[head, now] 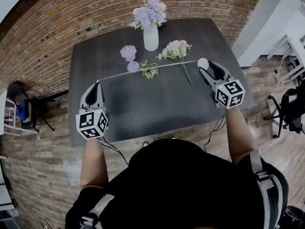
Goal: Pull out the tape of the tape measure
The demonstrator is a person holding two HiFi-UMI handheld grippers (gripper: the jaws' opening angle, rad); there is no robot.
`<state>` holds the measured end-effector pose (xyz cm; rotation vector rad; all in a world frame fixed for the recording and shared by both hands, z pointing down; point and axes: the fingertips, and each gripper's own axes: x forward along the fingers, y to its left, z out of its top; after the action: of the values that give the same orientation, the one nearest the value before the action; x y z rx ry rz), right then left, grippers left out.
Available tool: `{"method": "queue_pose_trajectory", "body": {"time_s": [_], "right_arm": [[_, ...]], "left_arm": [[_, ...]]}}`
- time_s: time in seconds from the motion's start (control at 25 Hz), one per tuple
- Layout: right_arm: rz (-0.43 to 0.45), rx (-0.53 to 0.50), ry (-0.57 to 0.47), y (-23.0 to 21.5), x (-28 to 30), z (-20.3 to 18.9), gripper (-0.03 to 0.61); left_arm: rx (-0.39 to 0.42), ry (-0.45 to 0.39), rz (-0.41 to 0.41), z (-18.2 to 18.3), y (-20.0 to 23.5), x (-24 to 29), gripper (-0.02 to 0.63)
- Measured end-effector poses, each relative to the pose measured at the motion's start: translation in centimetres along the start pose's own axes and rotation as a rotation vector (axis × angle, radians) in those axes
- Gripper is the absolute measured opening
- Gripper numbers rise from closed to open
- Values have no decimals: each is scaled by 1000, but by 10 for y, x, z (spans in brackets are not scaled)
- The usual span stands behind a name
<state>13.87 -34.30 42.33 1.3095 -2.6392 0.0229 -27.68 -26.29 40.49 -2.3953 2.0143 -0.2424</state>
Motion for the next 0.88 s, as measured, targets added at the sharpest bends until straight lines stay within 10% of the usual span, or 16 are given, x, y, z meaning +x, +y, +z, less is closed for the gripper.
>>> {"method": "queue_pose_trajectory", "body": {"time_s": [0.88], "right_arm": [[76, 14, 100, 29, 17, -38, 204]], "left_arm": [[-63, 102, -67, -42, -31, 11, 9]]}}
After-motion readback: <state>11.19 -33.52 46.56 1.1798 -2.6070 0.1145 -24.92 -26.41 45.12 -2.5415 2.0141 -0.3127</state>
